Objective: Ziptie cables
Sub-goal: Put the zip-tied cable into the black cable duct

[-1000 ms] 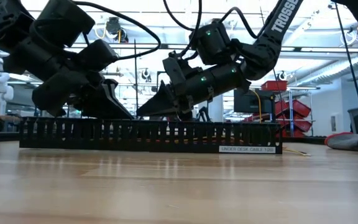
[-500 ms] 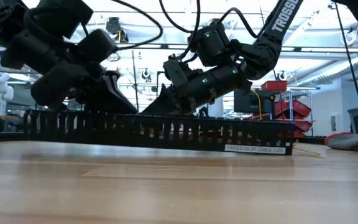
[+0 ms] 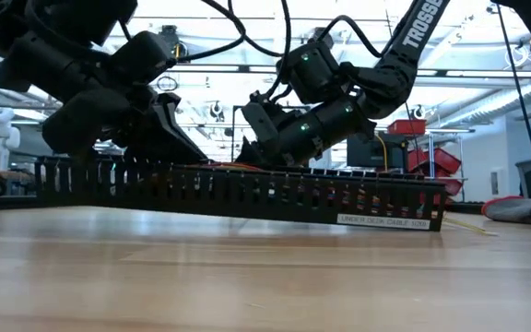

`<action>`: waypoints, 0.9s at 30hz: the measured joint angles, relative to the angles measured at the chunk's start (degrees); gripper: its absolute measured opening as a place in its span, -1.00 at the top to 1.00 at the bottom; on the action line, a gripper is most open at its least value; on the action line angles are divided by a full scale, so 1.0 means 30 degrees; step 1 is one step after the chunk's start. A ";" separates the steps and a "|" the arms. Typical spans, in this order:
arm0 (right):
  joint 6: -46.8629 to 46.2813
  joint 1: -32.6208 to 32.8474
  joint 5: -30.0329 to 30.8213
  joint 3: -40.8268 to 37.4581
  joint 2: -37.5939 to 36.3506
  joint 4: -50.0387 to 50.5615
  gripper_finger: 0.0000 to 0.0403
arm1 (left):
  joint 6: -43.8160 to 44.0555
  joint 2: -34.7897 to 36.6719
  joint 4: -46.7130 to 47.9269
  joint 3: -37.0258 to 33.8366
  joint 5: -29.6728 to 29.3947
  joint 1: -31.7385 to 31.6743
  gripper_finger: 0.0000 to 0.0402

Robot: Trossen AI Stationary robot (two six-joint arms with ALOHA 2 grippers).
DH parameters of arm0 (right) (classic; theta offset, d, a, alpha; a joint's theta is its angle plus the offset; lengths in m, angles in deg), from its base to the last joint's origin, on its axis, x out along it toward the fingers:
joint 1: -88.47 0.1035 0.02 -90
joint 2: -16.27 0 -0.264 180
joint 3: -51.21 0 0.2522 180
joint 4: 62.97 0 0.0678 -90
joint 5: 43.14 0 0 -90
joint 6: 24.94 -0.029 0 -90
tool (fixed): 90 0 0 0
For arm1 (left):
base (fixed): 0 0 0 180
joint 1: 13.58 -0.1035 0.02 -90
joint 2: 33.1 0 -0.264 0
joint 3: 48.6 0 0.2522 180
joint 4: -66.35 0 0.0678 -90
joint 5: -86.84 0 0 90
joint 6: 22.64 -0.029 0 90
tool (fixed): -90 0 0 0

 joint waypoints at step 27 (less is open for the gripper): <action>0.2226 0.0624 0.0541 -0.0007 -0.3166 0.2213 0.42 | 0.1211 -0.2267 -0.1108 0.0072 -0.0158 -0.0495 1.00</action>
